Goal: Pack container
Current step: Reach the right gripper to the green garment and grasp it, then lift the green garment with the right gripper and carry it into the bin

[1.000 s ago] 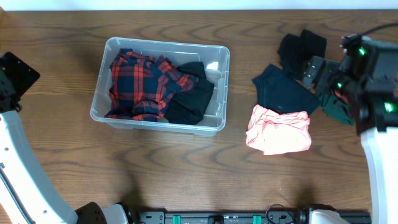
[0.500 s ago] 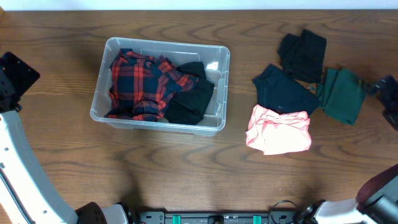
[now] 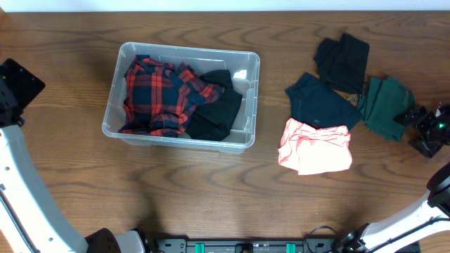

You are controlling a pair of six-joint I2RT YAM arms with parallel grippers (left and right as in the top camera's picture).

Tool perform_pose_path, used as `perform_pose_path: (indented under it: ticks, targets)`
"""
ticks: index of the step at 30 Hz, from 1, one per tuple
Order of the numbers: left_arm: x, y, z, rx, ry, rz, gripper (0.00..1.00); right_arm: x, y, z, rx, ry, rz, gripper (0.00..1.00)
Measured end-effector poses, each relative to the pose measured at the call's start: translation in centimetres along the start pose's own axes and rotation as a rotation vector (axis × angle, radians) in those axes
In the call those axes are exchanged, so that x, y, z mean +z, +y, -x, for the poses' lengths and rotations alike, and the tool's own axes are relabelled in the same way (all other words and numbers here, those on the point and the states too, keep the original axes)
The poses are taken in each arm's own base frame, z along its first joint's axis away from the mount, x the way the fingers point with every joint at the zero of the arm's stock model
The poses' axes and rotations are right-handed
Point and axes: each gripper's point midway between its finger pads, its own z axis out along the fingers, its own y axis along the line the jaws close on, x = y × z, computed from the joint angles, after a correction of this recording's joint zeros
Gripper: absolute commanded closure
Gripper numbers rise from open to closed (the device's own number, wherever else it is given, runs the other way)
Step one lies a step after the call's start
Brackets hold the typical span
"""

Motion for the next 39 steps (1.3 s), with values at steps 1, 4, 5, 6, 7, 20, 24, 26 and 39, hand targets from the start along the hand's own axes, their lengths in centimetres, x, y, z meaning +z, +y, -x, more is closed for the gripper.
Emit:
perform_pose_path:
  ticks: [1,4,5,6,7,20,24,26,39]
  targets:
    - [0.0,0.0,0.0,0.0,0.0,0.0,0.02,0.1,0.2,0.2,-0.011,-0.006,0.006,0.14]
    - [0.0,0.0,0.0,0.0,0.0,0.0,0.02,0.7,1.0,0.6,-0.036,-0.013,0.035,0.18]
    - [0.0,0.0,0.0,0.0,0.0,0.0,0.02,0.9,1.2,0.7,-0.044,-0.015,0.044,0.2]
    - [0.0,0.0,0.0,0.0,0.0,0.0,0.02,1.0,1.5,0.9,-0.054,-0.022,0.055,0.21]
    - [0.0,0.0,0.0,0.0,0.0,0.0,0.02,1.2,1.7,1.1,-0.063,-0.027,0.06,0.23]
    - [0.0,0.0,0.0,0.0,0.0,0.0,0.02,2.1,1.8,1.8,-0.108,-0.048,0.072,0.52]
    - [0.0,0.0,0.0,0.0,0.0,0.0,0.02,2.1,2.2,1.9,-0.115,-0.05,0.095,0.43]
    - [0.0,0.0,0.0,0.0,0.0,0.0,0.02,2.1,2.5,2.2,-0.13,-0.064,0.108,0.4]
    - [0.0,0.0,0.0,0.0,0.0,0.0,0.02,2.3,3.9,3.2,-0.181,-0.106,0.152,0.85]
